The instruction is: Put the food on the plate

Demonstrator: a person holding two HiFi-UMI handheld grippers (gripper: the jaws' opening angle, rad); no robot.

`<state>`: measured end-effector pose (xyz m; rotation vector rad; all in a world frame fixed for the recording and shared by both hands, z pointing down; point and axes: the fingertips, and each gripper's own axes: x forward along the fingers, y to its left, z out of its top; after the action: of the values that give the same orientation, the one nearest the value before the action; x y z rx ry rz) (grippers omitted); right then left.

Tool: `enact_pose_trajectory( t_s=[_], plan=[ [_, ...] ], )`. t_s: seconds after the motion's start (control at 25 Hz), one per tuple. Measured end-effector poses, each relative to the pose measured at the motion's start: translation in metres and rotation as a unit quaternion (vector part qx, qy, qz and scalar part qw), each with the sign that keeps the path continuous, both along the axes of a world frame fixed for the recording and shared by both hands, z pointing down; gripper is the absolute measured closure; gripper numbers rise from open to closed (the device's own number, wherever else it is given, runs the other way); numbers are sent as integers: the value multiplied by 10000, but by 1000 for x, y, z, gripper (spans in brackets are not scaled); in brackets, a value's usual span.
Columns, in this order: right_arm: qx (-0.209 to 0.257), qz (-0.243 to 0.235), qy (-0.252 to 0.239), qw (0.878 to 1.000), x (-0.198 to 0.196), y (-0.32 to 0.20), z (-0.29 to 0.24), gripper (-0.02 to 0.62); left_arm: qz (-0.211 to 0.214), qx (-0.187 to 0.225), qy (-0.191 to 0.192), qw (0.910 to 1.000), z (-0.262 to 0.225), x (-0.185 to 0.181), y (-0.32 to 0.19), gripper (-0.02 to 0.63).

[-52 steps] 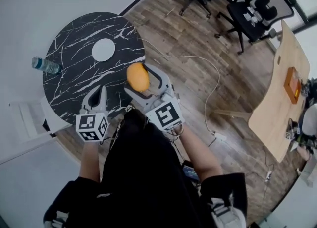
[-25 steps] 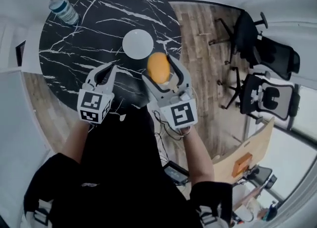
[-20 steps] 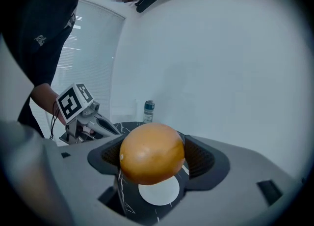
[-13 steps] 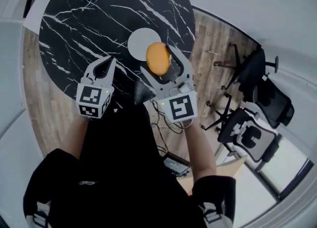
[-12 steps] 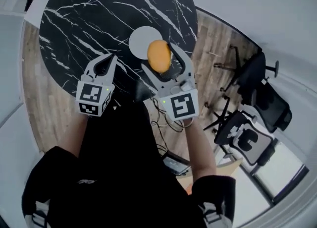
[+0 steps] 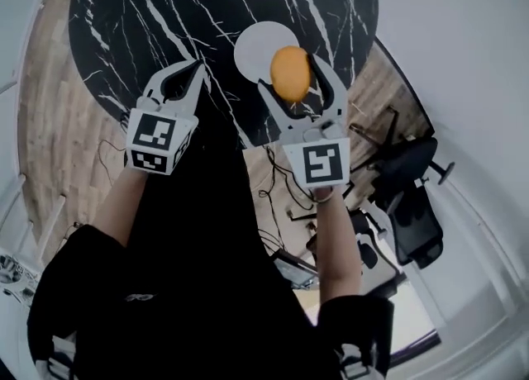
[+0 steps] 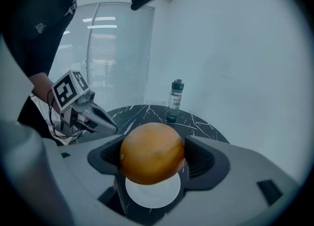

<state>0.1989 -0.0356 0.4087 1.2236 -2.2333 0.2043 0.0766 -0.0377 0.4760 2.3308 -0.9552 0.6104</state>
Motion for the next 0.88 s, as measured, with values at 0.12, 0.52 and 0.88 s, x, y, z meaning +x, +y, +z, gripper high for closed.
enact_pose_trajectory(
  t_s=[0.12,0.52,0.88],
  plan=[
    [-174,-42,65,9998,6,-2,23,253,-130,-92,15,9999,16,-1,6,606],
    [-1022,-245,458,9934,10,-1,92,253,-237,-359,44,9991,55,5,20,606],
    [-1375,-12,658,9883,10,-18,124,253,-281,-325,33,9991,63,6,8,606]
  ],
)
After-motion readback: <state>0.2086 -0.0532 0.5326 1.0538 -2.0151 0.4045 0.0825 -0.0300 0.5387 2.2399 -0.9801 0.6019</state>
